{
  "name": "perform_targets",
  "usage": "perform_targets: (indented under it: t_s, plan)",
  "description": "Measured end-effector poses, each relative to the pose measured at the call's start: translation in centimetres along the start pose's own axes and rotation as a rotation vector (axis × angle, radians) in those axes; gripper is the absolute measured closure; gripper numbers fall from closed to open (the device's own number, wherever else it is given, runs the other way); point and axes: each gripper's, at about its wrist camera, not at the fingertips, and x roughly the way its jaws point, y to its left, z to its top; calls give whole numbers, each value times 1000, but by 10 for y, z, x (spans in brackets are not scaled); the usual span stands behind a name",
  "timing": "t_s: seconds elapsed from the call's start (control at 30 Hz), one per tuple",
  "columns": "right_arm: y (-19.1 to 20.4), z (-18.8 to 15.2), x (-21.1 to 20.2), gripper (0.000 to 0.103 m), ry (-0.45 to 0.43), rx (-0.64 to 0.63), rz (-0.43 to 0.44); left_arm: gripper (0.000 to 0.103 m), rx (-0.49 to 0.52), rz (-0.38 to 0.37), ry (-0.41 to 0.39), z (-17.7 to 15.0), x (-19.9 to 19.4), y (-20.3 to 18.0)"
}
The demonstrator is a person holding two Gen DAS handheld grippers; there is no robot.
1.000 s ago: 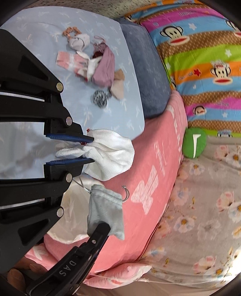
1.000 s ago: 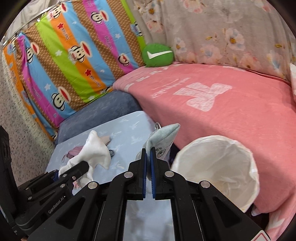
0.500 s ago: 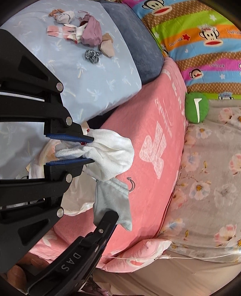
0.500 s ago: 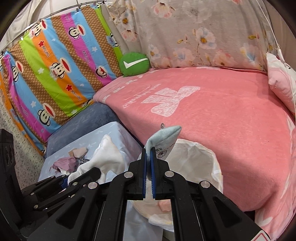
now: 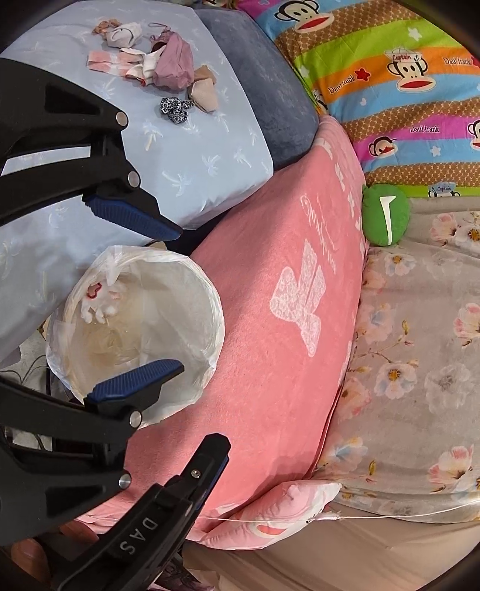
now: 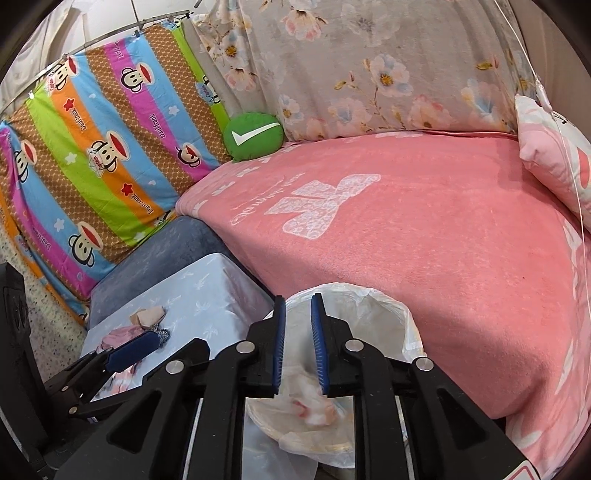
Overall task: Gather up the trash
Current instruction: 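Carry the white glove and grey pouch over the bin and release both, then move both open tools back over the remaining items on the table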
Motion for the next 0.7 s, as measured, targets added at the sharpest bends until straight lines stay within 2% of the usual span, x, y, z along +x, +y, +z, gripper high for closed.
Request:
perform_targets:
  t_s: [0.23,0.7]
  plan:
    - [5,-1,1,80,9,-12,12,39,-23,20,1,-2,-1,9]
    - [37,-11,9,79,42,-67,44,39,-63,46,-8,-9,-12,32]
